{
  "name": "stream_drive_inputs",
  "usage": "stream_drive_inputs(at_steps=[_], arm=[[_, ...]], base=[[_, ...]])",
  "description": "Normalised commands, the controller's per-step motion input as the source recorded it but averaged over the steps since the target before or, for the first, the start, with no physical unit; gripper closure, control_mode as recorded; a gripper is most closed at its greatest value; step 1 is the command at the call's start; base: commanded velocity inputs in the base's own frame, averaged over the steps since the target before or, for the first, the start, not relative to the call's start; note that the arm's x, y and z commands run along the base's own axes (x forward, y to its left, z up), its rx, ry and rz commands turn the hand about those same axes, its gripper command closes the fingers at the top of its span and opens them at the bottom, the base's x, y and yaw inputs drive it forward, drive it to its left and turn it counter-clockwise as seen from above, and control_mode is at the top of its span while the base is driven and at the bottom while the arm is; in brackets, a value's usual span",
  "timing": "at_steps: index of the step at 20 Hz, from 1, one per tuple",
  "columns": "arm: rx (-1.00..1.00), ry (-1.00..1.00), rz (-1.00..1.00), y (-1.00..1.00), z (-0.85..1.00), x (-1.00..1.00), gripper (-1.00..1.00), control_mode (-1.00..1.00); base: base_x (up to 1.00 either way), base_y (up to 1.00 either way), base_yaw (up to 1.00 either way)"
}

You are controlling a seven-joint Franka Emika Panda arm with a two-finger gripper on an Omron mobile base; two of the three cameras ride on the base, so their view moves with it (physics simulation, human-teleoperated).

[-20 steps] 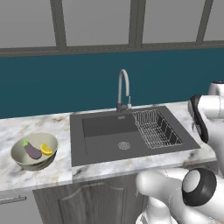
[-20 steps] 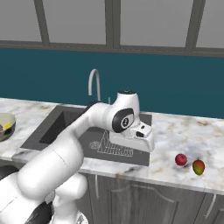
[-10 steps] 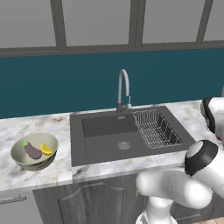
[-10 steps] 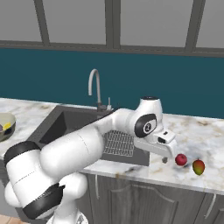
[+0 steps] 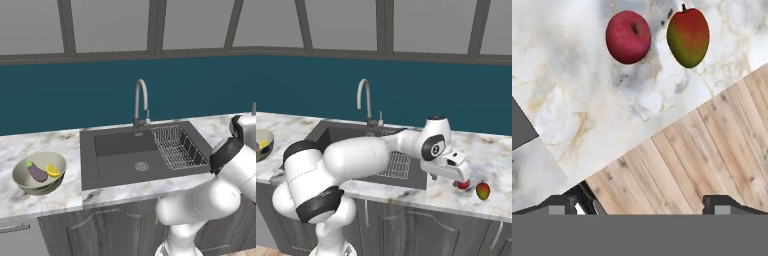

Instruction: There is a mixed pile of frozen fruits and vegetables on the counter. Locate all the frozen vegetables and place the items in a bowl on the counter. Take all the frozen fruits and defrost them in a running sink.

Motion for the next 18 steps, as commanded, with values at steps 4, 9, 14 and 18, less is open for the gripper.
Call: stream_drive_inputs(at_steps=[4,9,14,18], arm=[[0.0,0.0,0.0,-0.28,-0.13,0.37,-1.0,-1.0],[0.0,0.0,0.02,-0.25,-0.17,0.33,-1.0,-1.0],[0.0,0.0,0.02,-0.24,-0.25,0.29,-1.0,-1.0],[0.0,0.0,0.02,-0.25,-0.26,0.28,-1.0,-1.0]], base=[[0.0,0.0,0.0],[0.0,0.0,0.0],[0.0,0.0,0.0],[0.0,0.0,0.0]])
